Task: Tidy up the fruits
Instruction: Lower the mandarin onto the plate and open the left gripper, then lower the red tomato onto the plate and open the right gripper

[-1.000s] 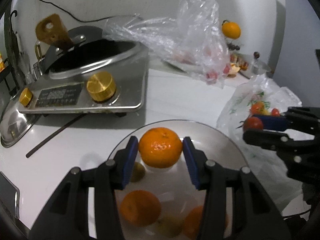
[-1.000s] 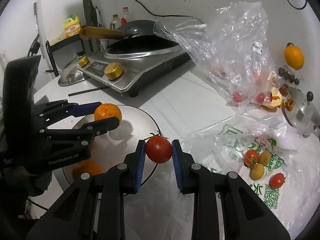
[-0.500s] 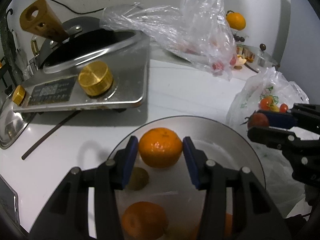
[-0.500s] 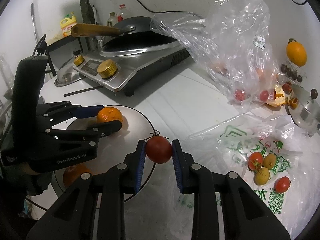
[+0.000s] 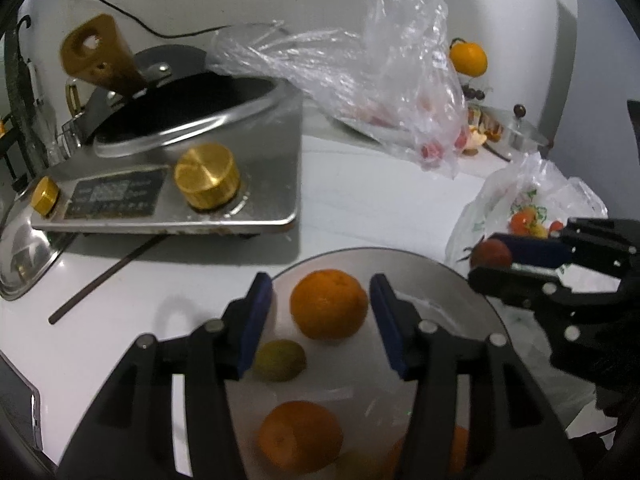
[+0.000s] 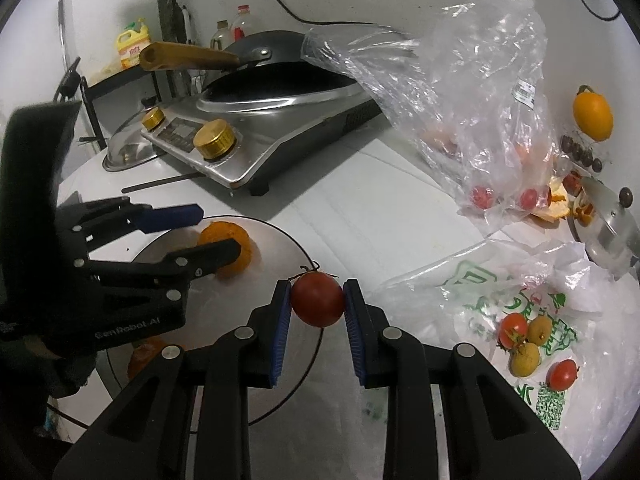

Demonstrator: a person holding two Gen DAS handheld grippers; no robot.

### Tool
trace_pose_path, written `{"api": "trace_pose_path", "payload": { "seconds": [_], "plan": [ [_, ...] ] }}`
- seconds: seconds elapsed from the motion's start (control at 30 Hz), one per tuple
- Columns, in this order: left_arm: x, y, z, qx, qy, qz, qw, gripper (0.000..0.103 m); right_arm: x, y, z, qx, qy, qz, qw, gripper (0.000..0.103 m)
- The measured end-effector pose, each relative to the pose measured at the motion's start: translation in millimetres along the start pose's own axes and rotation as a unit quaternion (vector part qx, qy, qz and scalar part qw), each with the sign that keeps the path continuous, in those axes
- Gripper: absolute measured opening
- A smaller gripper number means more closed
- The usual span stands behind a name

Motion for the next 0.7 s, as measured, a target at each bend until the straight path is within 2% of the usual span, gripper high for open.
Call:
{"api": "trace_pose_path", "payload": {
  "seconds": [0.53, 0.7],
  "plan": [
    [5, 14, 40, -0.017, 0.027, -0.015, 0.9994, 0.053, -12, -29, 23, -0.019, 0.018, 0.015, 1.0, 0.029],
    [8, 14, 45, -0.012, 0.035, -0.018, 0.9992, 0.053, -13, -41, 25, -0.02, 0.023, 0.029, 0.999, 0.029]
  ]
}}
Point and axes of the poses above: each gripper's, at about its wrist camera, not at the fingertips, and y roughly against the way its jaws point, z to its left, x to its underside, the point moved 4 cm from there along -y, roughly the way its jaws point, and after that the axes turned 11 degrees about -x, right-handed, at the moved point
